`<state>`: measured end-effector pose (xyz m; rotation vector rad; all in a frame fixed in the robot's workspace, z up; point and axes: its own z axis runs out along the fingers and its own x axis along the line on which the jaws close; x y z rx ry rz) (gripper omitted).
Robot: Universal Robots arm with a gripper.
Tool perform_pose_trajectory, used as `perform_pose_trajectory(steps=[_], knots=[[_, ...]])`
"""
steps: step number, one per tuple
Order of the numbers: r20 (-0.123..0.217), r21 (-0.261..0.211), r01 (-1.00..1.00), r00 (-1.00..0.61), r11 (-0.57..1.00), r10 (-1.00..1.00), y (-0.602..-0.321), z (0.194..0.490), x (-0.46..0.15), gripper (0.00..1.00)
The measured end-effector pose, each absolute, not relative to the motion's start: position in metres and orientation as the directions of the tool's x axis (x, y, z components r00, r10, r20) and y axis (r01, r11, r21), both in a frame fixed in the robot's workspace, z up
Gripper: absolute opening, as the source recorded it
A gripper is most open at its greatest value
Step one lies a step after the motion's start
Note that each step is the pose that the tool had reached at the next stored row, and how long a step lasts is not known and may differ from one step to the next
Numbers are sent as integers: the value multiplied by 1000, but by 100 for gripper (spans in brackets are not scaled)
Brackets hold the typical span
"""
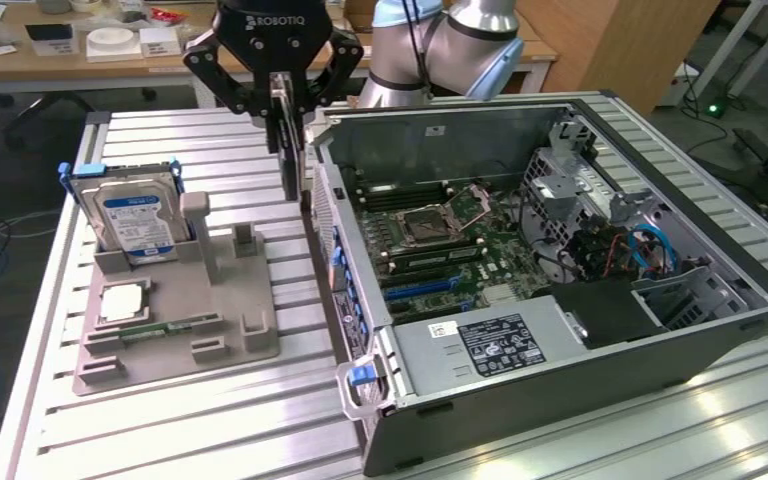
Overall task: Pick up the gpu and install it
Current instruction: 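Pick up the gpu and move the gpu toward the slot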
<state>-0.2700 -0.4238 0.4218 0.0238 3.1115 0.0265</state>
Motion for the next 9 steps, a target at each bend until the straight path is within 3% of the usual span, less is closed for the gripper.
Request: perform_pose_trajectory(steps=[9], knots=[[-30,17,15,-999,1000,15,-424,422,-262,27]])
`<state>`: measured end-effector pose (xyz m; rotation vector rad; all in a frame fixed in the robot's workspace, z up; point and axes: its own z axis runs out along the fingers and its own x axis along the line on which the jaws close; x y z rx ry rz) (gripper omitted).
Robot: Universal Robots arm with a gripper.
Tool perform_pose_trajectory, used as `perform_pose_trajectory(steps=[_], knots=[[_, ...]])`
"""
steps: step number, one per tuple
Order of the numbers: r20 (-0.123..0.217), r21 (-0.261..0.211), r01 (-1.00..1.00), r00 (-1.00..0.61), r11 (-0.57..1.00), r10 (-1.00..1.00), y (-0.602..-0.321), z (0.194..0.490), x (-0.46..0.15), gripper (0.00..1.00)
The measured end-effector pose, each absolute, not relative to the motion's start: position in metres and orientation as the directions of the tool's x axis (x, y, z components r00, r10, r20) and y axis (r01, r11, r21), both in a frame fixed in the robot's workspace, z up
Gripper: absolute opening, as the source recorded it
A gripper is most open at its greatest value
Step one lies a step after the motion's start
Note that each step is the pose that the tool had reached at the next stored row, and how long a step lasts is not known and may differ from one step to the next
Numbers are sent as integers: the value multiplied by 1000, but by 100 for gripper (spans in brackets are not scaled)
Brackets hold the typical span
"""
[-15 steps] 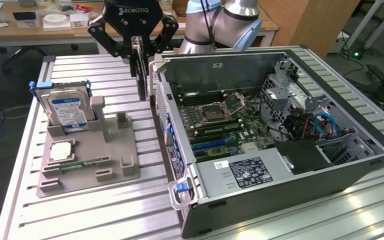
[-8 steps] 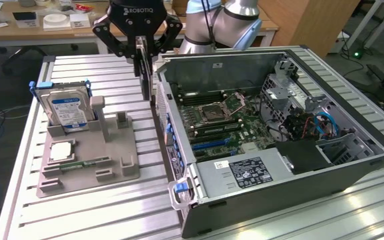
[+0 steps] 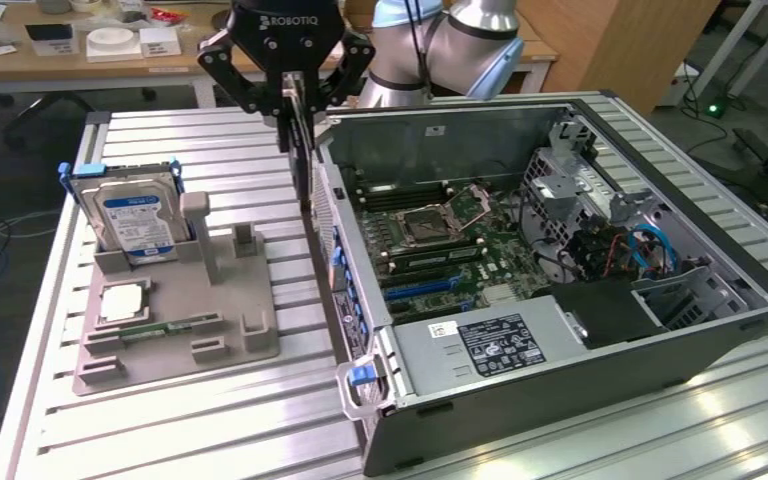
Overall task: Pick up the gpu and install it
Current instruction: 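Pick up the gpu and move the gpu toward the slot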
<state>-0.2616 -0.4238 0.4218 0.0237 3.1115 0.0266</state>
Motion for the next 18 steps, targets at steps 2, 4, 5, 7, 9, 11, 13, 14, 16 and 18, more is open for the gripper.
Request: perform_pose_trajectory(steps=[2,4,5,7,9,11,13,14,16,18], knots=[[-30,17,15,-999,1000,15,-424,422,-260,27],[-30,17,15,-999,1000,16,-424,422,-258,27],[-30,17,15,-999,1000,16,-424,422,-257,27],[-30,17,15,-999,1000,16,-424,422,-255,27],[-30,17,15,-999,1000,15,-424,422,-253,27],[-30,17,15,-999,1000,15,-424,422,-251,27],[-30,17,15,-999,1000,15,-424,422,-249,27],[-30,17,15,-999,1000,15,-424,422,-248,27],[-30,17,15,-999,1000,15,-424,422,-246,27],[-30,17,15,-999,1000,15,-424,422,-244,27]])
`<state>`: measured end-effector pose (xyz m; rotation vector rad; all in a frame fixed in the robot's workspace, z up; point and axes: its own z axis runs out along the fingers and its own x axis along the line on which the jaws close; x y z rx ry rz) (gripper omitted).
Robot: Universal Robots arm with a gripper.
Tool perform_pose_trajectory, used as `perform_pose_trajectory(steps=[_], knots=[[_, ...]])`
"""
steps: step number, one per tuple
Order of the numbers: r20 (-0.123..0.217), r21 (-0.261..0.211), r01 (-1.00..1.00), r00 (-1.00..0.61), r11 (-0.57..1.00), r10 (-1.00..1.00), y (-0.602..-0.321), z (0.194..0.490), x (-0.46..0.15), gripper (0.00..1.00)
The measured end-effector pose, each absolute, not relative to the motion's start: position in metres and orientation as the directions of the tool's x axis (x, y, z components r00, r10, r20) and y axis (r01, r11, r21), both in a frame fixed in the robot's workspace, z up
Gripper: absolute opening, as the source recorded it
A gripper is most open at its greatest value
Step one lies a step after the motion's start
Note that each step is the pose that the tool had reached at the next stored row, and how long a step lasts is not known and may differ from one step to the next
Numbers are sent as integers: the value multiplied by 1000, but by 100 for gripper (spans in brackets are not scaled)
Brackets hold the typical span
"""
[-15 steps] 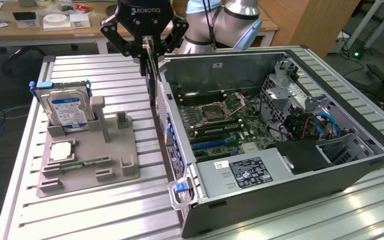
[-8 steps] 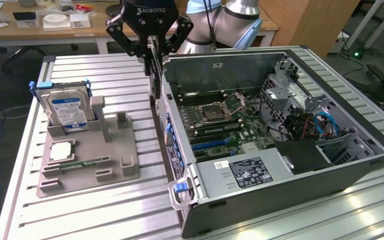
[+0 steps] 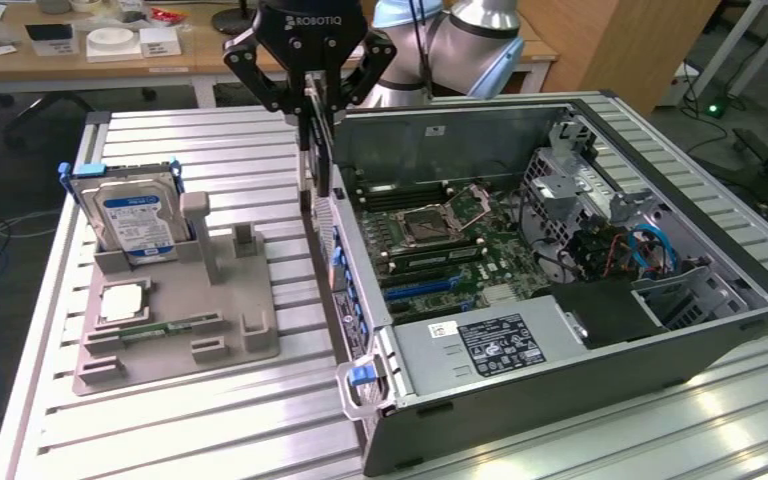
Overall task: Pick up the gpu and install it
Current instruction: 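Pick up the gpu and move the gpu toward the slot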
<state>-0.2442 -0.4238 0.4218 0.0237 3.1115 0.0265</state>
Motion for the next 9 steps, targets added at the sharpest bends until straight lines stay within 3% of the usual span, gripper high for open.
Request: perform_pose_trajectory(steps=[9], knots=[[-30,17,15,-999,1000,15,-424,422,-237,27]])
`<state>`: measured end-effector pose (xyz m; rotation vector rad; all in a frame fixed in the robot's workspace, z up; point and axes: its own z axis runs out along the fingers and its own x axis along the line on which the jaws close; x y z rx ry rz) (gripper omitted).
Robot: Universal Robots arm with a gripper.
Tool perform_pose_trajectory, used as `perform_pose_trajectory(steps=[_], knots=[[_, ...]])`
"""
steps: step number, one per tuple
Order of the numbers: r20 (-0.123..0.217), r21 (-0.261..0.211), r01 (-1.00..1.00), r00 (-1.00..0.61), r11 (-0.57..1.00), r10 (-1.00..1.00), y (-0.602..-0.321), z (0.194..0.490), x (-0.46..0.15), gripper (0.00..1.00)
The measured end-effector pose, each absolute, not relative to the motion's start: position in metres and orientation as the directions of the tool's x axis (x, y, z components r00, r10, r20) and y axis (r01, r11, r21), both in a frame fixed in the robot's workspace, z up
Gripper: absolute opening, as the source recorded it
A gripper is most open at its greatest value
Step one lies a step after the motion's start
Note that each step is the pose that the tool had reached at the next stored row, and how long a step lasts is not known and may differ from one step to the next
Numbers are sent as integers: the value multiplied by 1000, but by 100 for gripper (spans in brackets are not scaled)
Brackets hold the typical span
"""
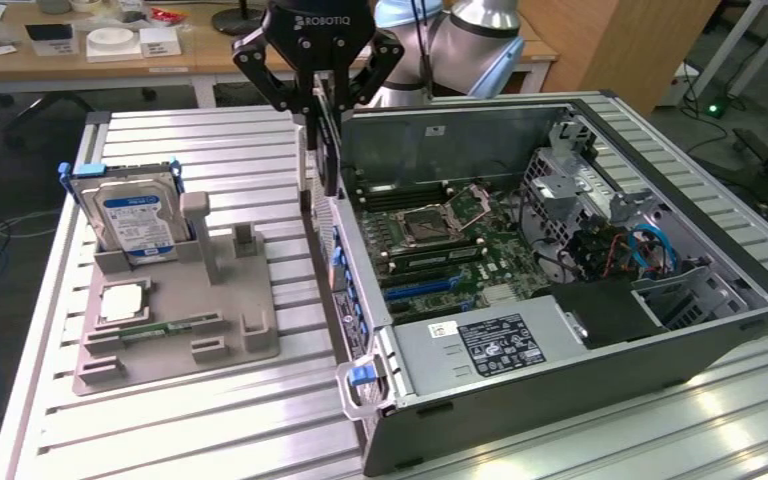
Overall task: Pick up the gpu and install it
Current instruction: 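Pick up the gpu and move the gpu toward the slot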
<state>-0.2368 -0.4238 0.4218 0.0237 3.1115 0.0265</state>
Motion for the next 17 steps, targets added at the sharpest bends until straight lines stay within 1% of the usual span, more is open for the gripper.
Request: perform_pose_trajectory(steps=[17], knots=[[-30,17,15,-999,1000,16,-424,422,-222,27]])
